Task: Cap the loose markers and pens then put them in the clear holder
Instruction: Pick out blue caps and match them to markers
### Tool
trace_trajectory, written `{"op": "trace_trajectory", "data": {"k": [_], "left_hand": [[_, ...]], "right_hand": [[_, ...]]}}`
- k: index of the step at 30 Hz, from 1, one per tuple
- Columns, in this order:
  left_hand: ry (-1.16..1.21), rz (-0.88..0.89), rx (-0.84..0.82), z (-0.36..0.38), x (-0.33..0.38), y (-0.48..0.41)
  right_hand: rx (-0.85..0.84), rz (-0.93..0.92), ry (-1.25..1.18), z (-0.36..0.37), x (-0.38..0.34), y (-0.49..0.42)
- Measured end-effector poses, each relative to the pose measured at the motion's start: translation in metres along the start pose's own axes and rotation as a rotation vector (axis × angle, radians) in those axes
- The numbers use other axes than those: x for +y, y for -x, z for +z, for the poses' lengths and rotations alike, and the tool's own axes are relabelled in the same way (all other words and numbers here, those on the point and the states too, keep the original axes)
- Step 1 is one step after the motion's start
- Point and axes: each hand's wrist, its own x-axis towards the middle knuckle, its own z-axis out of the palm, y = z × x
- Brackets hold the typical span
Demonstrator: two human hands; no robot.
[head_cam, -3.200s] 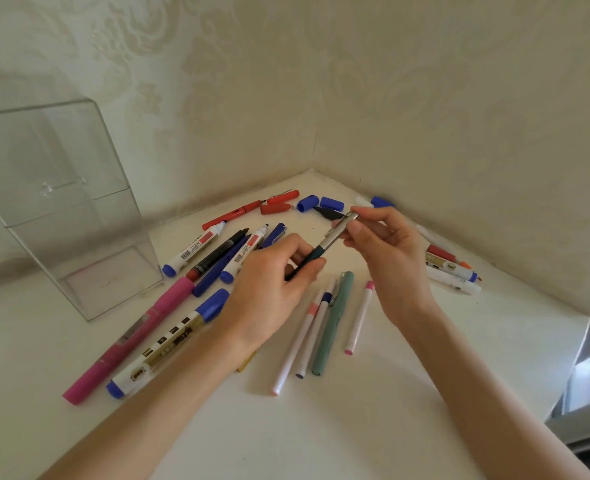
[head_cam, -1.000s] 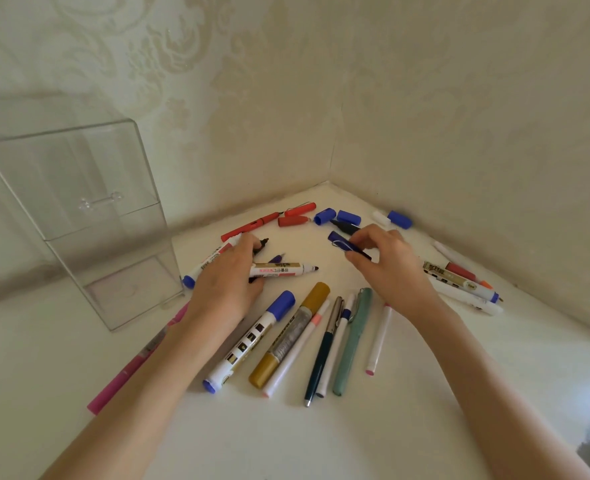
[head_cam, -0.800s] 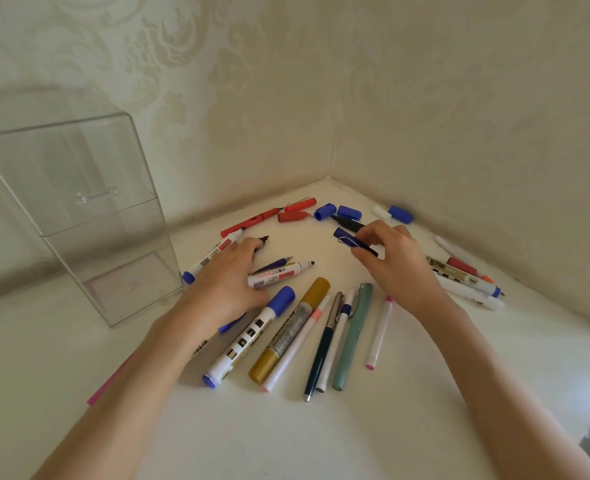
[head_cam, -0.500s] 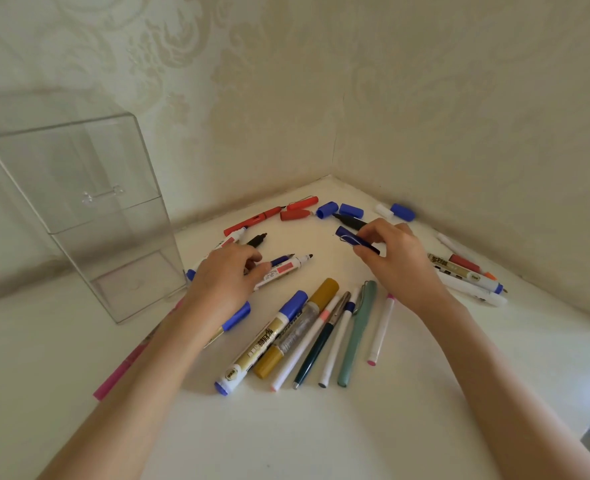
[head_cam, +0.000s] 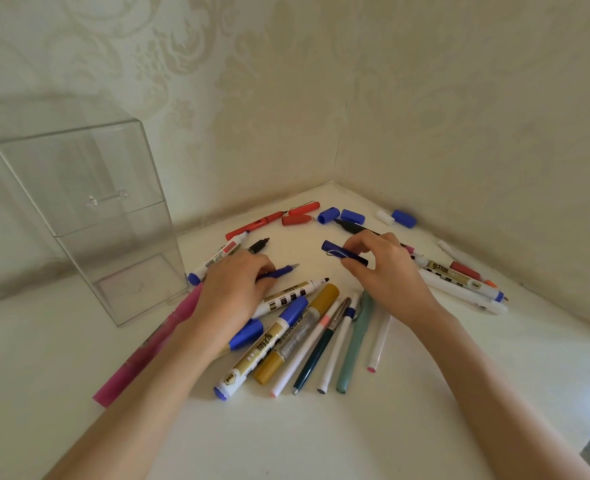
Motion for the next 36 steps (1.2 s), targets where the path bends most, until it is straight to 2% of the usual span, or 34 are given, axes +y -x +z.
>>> {"op": "trace_trajectory", "data": {"k": [3,7,15,19,23,26,30,36], "left_hand": [[0.208,0.092,0.179,-0.002,0.005,0.003],[0.295,0.201,0.198,-0.004,0.013,0.007],[0.251,0.196,0.218,-0.004,0.012,0.008],[0.243,0.269,0.168,-0.004,0.014,0.010],[0.286,0.289,0.133,-0.004,0.016,0.012],[0.272,0.271,0.149,-0.002,0.017,0.012],[0.200,0.253,0.256,-0.003,0.015,0.012],[0.244,0.258,0.283,-0.002,0.021,0.015]], "right_hand": [[-0.041,-0.006,-0.209,-0.006,-0.003,0.000],[-0.054,0.017,-0.457,-0.012,-0.007,0.000],[0.002,0.047,-0.549,-0.013,-0.005,0.000],[-0.094,-0.016,-0.515,-0.016,-0.008,0.001],[-0.209,-0.042,-0.621,-0.016,-0.012,0.004],[-0.156,-0.001,-0.684,-0.016,-0.013,0.004],[-0.114,0.030,-0.770,-0.015,-0.015,0.005],[-0.029,0.025,-0.810,-0.012,-0.019,0.008]]}}
